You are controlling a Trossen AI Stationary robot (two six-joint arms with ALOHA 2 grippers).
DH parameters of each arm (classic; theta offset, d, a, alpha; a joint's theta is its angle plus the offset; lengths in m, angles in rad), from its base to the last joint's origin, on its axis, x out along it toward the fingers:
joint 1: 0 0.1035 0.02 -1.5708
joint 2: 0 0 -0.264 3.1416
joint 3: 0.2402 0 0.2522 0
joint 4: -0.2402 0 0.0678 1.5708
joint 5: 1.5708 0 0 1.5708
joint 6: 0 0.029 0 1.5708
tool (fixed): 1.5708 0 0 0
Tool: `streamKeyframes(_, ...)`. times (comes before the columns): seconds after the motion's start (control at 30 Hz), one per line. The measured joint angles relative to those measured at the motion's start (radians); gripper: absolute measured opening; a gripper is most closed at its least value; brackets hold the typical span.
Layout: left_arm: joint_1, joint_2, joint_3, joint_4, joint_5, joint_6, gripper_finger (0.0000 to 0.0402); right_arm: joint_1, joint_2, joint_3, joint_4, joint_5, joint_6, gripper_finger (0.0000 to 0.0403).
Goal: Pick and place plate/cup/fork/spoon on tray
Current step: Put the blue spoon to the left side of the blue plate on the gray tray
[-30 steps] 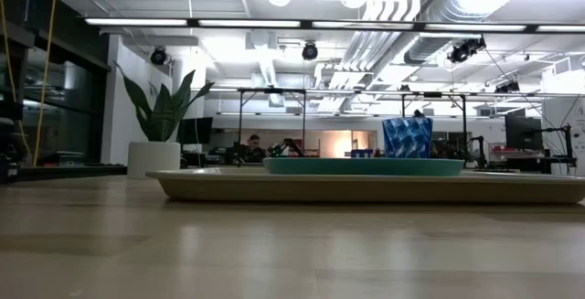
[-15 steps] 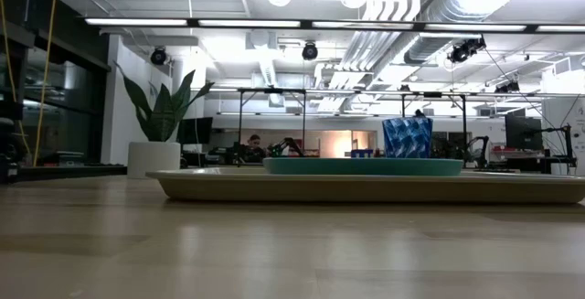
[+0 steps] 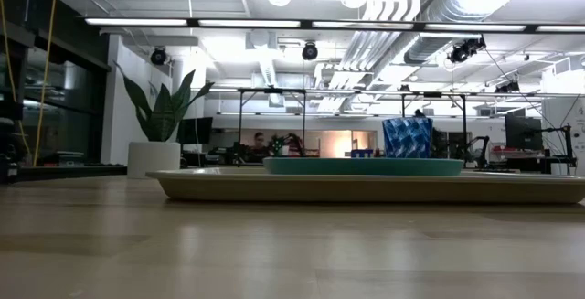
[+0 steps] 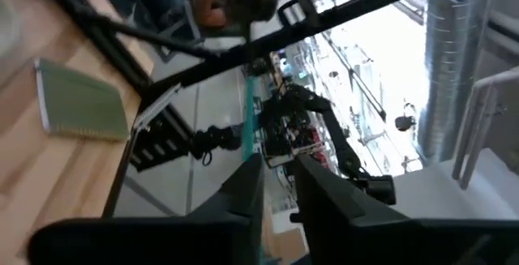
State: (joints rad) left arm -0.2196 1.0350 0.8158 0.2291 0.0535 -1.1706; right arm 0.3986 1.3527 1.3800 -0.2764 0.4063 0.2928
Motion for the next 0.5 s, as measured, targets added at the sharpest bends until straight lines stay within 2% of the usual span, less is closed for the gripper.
streamKeyframes(0.13, 0.071, -0.035, 0.0, 0.0, 0.013, 0.021, 0.0091, 0.032, -0.068, 0.037, -0.223, -0.007, 0.123, 0.0001)
streamKeyframes(0.23, 0.129, -0.041, 0.025, -0.025, 0.028, 0.058, 0.0112, 0.045, -0.067, 0.107, -0.35, -0.02, 0.2, 0.0001)
streamKeyframes(0.37, 0.175, -0.001, 0.133, -0.194, 0.059, 0.18, 0.0137, 0.031, 0.027, 0.207, -0.472, -0.074, 0.223, 0.0001)
streamKeyframes(0.5, 0.18, 0.071, 0.271, -0.438, 0.034, 0.354, 0.016, -0.007, 0.153, 0.305, -0.592, -0.147, 0.224, 0.0001)
